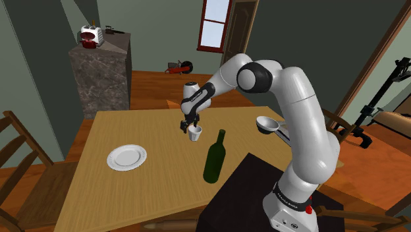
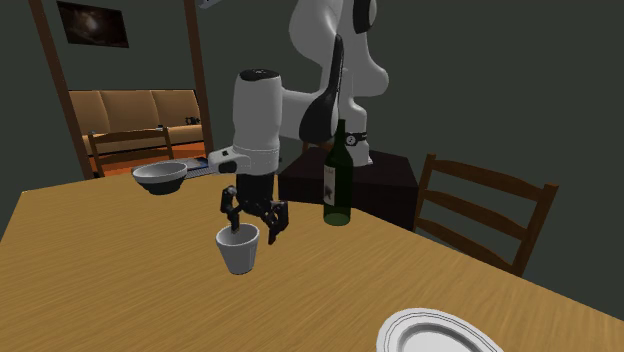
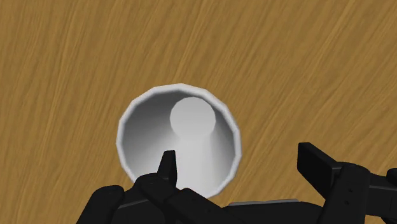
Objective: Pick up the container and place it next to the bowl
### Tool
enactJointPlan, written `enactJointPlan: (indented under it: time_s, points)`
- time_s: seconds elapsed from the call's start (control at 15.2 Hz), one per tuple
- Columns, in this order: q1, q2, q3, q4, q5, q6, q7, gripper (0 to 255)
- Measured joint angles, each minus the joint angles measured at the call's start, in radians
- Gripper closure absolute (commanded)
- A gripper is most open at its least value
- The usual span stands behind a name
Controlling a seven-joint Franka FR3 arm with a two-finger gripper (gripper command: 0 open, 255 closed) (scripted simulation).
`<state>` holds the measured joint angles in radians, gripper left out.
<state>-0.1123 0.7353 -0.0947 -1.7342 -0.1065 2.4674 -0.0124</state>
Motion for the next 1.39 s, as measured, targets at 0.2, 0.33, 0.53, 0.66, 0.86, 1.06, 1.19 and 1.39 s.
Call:
enactJointPlan:
  time_s: [0.2, 0.33, 0.53, 0.66, 0.86, 1.06, 1.19, 1.39]
  points:
    - [-0.004, 0.036, 0.0, 0.015, 0.001, 0.021, 0.0, 0]
    - [-0.005, 0.05, 0.0, 0.019, 0.001, 0.031, 0.001, 0]
    - [-0.006, 0.055, 0.001, 0.023, 0.001, 0.033, 0.0, 0]
    - [-0.006, 0.056, 0.001, 0.023, 0.001, 0.033, 0.0, 0]
    - [-0.006, 0.056, 0.001, 0.023, 0.001, 0.033, 0.0, 255]
    - [-0.005, 0.055, 0.001, 0.023, 0.001, 0.033, 0.0, 255]
    - [-0.005, 0.055, 0.001, 0.024, 0.001, 0.033, 0.0, 255]
    - [-0.005, 0.055, 0.0, 0.024, 0.001, 0.033, 0.0, 255]
